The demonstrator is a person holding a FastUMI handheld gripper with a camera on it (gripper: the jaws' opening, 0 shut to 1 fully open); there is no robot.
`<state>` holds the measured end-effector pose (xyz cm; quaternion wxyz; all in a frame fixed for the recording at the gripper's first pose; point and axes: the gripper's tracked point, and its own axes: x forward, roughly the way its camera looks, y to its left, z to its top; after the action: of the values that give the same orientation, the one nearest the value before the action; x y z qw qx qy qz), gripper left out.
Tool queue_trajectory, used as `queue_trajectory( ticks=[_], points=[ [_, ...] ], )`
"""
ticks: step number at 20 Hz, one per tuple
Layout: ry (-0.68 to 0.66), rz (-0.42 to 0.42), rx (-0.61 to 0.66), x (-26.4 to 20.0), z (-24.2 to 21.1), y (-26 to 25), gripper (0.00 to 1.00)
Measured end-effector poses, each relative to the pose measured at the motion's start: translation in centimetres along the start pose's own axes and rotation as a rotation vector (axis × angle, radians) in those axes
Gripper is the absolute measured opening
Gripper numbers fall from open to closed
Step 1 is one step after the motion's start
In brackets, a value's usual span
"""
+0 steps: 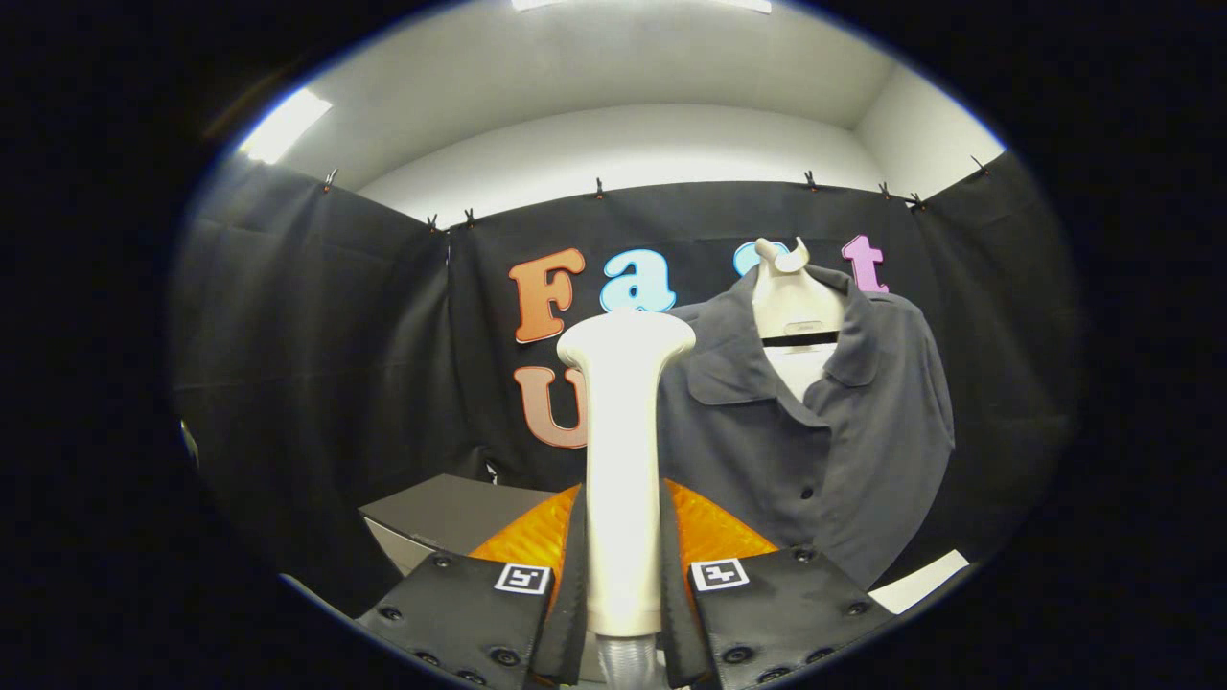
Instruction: Iron the clothes twice with a garment steamer, once on the left side and once on the right side.
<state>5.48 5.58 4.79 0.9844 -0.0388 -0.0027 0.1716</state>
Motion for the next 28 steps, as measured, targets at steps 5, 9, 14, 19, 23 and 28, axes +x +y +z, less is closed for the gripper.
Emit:
queue_trajectory(
  ticks=[5, 9, 14, 19, 23, 28],
  points=[
    [-0.058, -0.070, 0.013, -0.5, 1.3, -6.1, 0.40],
    [-0.093, -0.113, -0.016, -0.2, 1.5, -9.6, 0.40],
    [-0.097, -0.134, 0.010, 2.3, 0.1, -12.0, 0.40],
    [-0.099, -0.123, -0.006, 4.5, -1.9, -12.8, 0.39],
    [-0.090, -0.119, -0.028, 5.1, -3.0, -13.2, 0.39],
    [-0.014, -0.085, -0.019, 5.1, -6.8, -12.7, 0.39]
  ],
)
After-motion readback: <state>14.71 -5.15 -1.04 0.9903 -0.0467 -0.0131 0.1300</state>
